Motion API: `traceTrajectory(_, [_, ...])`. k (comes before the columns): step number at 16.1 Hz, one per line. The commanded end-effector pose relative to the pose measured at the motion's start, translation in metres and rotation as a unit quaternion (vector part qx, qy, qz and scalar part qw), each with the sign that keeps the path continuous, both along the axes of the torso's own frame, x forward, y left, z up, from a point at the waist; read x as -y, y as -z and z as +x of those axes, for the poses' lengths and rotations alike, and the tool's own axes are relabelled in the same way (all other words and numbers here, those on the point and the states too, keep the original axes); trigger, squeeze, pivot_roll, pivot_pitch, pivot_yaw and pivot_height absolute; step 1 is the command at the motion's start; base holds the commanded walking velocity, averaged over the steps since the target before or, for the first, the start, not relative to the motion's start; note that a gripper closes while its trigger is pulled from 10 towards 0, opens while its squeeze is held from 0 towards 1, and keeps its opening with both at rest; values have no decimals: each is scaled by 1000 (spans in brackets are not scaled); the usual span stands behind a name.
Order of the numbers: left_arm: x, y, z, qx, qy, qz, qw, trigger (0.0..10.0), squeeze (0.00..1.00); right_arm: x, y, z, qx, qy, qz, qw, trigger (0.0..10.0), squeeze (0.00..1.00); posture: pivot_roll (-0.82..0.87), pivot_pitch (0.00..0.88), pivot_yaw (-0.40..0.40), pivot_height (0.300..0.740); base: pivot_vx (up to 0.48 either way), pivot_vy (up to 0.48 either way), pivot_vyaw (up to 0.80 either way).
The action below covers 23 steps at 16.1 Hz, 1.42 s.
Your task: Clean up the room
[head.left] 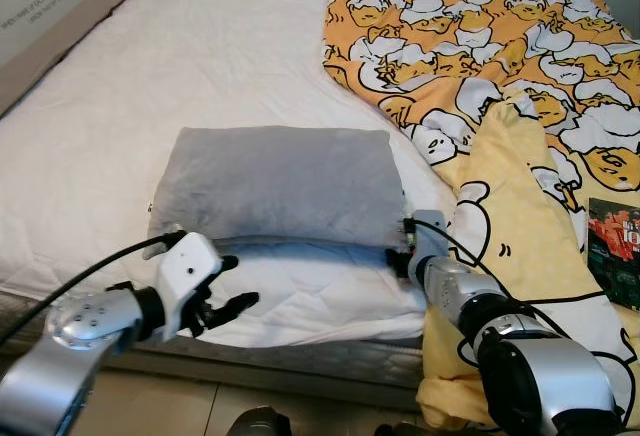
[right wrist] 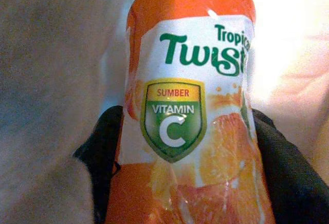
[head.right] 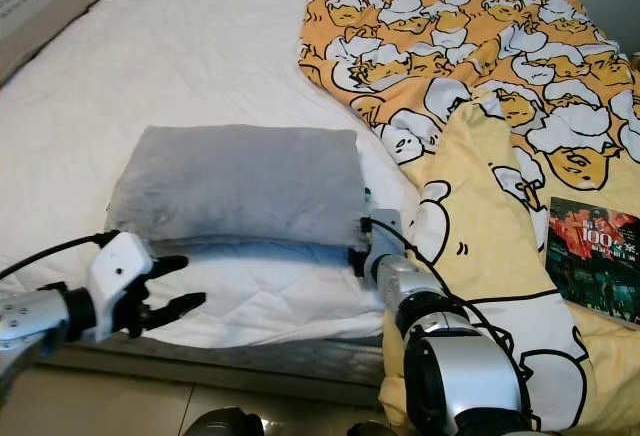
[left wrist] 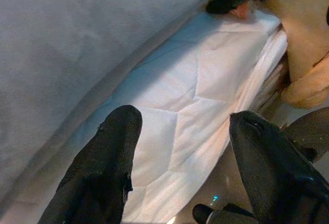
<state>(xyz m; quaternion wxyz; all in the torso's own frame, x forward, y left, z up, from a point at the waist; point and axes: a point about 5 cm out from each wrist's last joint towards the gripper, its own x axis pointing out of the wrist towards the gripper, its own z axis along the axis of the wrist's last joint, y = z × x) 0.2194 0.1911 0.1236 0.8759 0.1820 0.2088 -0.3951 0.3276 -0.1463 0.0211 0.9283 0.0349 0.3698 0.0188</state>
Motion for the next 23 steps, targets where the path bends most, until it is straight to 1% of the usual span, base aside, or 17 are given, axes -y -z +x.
traceTrajectory(1, [5,4,4,4,-8,-3,1000,10000,0,7,4,-3,1,27,6,1000,0,0,174,0,40,740,0,0,0])
traceTrajectory(3, [9,6,10,11,-25,-18,999,10000,0,12,2,-3,10,40,5,999,0,0,143,0,51,740,0,0,0])
traceTrajectory(4, [14,14,16,9,-38,-33,999,10000,0,19,-4,2,38,54,10,998,0,0,106,0,66,740,0,0,0])
traceTrajectory(5, [16,16,16,8,-39,-37,999,10000,0,20,-7,3,47,56,10,997,0,0,102,0,68,740,0,0,0])
traceTrajectory(7, [24,21,17,7,-30,-37,999,10000,0,26,-28,15,136,71,28,988,0,0,76,0,75,740,0,0,0])
traceTrajectory(8, [24,25,17,8,-38,-19,999,10000,0,29,-46,20,202,88,51,974,10000,0,68,0,74,740,0,0,0])
traceTrajectory(9, [24,26,19,29,-63,-18,997,10000,0,31,-66,21,265,86,64,958,10000,0,63,0,74,740,0,0,0])
traceTrajectory(10, [23,23,23,52,-90,-33,994,10000,0,32,-74,19,293,78,58,951,10000,0,61,0,69,740,0,0,0])
traceTrajectory(11, [20,16,30,94,-153,-66,982,10000,0,28,-87,12,329,52,51,941,10000,0,61,0,60,740,0,0,800])
traceTrajectory(12, [12,11,35,118,-222,-88,964,10000,0,19,-96,0,353,12,48,934,10000,0,65,0,49,740,0,0,800])
traceTrajectory(13, [9,9,36,127,-251,-95,955,10000,0,14,-98,-8,359,-6,49,932,10000,0,68,0,42,740,0,0,800])
traceTrajectory(14, [8,8,35,128,-278,-105,946,10000,0,9,-98,-22,360,-16,49,931,10000,0,77,0,25,740,0,0,800])
traceTrajectory(15, [10,8,33,128,-282,-108,945,10000,0,8,-96,-31,355,-19,42,934,10000,0,79,0,24,740,0,0,800])
traceTrajectory(17, [13,10,32,130,-282,-103,945,10000,0,9,-92,-39,347,-13,31,937,10000,0,81,0,19,740,0,0,800])
traceTrajectory(19, [14,11,34,139,-297,-89,940,10000,0,9,-90,-48,330,-3,51,942,10000,0,78,0,14,740,0,0,800])
traceTrajectory(21, [13,10,36,139,-316,-92,934,10000,0,9,-91,-51,323,-7,52,945,10000,0,72,0,15,740,0,0,800])
traceTrajectory(23, [11,14,35,130,-326,-80,933,10000,0,7,-88,-56,308,-11,62,949,10000,0,69,0,18,740,0,0,800])
